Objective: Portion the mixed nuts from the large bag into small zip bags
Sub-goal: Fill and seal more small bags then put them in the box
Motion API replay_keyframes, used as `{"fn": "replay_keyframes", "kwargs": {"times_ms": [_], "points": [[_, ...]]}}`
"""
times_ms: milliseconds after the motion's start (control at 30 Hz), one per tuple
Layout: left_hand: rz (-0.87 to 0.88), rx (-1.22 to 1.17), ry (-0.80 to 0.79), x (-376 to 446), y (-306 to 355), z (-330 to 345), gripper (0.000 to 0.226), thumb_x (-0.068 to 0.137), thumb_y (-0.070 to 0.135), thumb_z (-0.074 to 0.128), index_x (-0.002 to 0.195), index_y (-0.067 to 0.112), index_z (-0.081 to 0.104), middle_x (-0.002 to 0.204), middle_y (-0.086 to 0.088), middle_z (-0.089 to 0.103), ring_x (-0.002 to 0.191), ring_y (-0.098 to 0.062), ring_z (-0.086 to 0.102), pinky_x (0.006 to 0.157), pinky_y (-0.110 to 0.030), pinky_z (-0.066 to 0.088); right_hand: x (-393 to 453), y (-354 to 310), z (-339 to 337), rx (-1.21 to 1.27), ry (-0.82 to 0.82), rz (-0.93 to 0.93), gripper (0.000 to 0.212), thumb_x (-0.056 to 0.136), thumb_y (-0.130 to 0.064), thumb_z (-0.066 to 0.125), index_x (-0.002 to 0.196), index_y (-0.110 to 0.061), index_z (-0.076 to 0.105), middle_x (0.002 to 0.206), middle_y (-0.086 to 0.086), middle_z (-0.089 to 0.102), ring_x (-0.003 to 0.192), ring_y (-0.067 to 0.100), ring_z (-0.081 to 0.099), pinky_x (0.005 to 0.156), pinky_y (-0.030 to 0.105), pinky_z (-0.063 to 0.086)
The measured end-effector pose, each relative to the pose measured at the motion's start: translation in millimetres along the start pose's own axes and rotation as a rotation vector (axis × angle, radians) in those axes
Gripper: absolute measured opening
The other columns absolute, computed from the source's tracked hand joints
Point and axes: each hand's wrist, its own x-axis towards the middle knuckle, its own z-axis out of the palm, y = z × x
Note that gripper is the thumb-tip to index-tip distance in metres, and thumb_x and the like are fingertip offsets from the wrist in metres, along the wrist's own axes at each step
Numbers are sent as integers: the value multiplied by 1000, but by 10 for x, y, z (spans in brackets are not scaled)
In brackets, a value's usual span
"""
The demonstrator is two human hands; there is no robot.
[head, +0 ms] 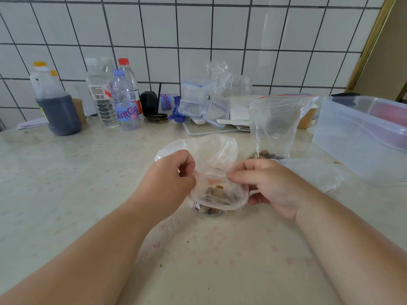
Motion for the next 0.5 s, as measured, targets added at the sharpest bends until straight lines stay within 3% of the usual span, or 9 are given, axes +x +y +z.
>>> {"fn": "replay_keyframes", "kwargs": {"times_ms": [133,267,333,433,500], "points": [[142,61,29,-24,45,-5,43,81,-7,60,67,32,52,77,17,54,63,-2,46,59,-10,39,25,27,22,-93,45,-44,10,80,-32,79,73,-26,75,74,-6,70,67,9,57,59,26,43],[235,117,65,-29,40,5,42,86,-5,67,73,33,55,91,17,52,75,-1,51,66,-8,40,28,-3,22,5,-29,49,21,72,-33,82,83,-15,78,79,3,71,70,17,57,58,28,37],[252,151,97,-22,43,19,39,88,0,68,77,34,54,92,20,52,75,1,51,65,-8,41,42,-2,20,61,-64,83,5,75,-21,81,75,-17,78,73,2,69,64,14,56,56,27,36],[37,24,92,4,51,49,27,90,18,70,83,41,56,89,29,61,64,5,58,54,-13,43,83,32,17,74,28,46,26,76,-7,79,60,-25,71,64,-5,65,60,12,59,58,28,45],[-155,-143,31,33,37,59,12,90,26,73,84,33,65,77,20,69,52,-2,60,56,-21,46,82,54,19,-126,173,-50,23,75,-15,81,62,-26,67,60,-12,61,61,9,57,63,29,47]]}}
